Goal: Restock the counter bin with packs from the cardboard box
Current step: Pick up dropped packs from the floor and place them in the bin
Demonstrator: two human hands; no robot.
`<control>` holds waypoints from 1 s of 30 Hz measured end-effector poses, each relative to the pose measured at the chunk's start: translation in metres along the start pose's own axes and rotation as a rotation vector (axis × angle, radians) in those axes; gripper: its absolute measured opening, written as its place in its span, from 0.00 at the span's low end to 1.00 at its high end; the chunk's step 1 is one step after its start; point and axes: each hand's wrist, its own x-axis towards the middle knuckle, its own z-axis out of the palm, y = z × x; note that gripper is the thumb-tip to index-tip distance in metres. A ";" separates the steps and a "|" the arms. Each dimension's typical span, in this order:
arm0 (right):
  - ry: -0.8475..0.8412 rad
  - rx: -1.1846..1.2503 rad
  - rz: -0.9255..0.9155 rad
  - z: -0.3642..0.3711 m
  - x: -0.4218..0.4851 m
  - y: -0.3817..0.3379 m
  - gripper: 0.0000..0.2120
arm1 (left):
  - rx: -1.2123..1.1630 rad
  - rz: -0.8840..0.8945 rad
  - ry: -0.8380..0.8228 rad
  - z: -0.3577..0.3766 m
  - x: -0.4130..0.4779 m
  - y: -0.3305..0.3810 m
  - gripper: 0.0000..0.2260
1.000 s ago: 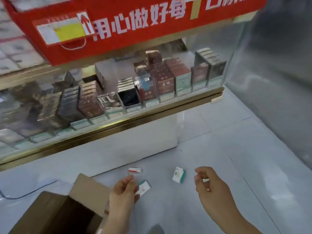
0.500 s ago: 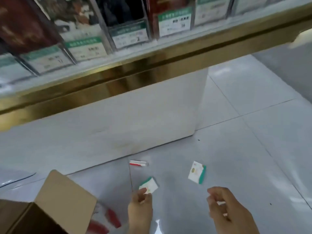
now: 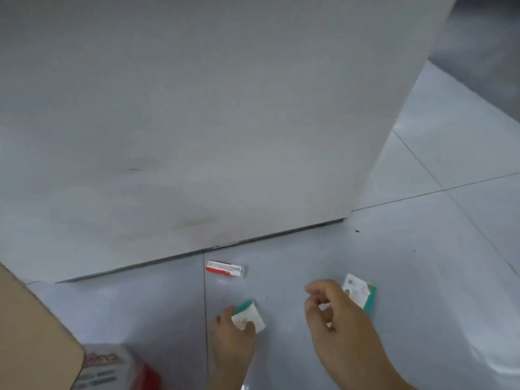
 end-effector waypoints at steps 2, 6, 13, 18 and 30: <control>-0.003 -0.019 -0.048 0.015 0.016 -0.002 0.06 | 0.061 0.020 -0.014 0.003 0.013 0.001 0.23; 0.001 -0.027 -0.109 0.045 0.045 -0.003 0.05 | 0.196 0.062 -0.072 0.016 0.039 -0.011 0.26; -0.058 -0.062 -0.114 0.088 0.061 0.006 0.11 | 0.437 0.213 -0.150 0.039 0.059 -0.036 0.34; -0.095 -0.098 -0.115 0.102 0.061 0.018 0.12 | 0.606 0.316 -0.109 0.045 0.063 -0.050 0.37; -0.071 -0.152 -0.118 0.090 0.075 0.017 0.12 | 0.477 0.370 0.049 0.027 0.045 -0.009 0.37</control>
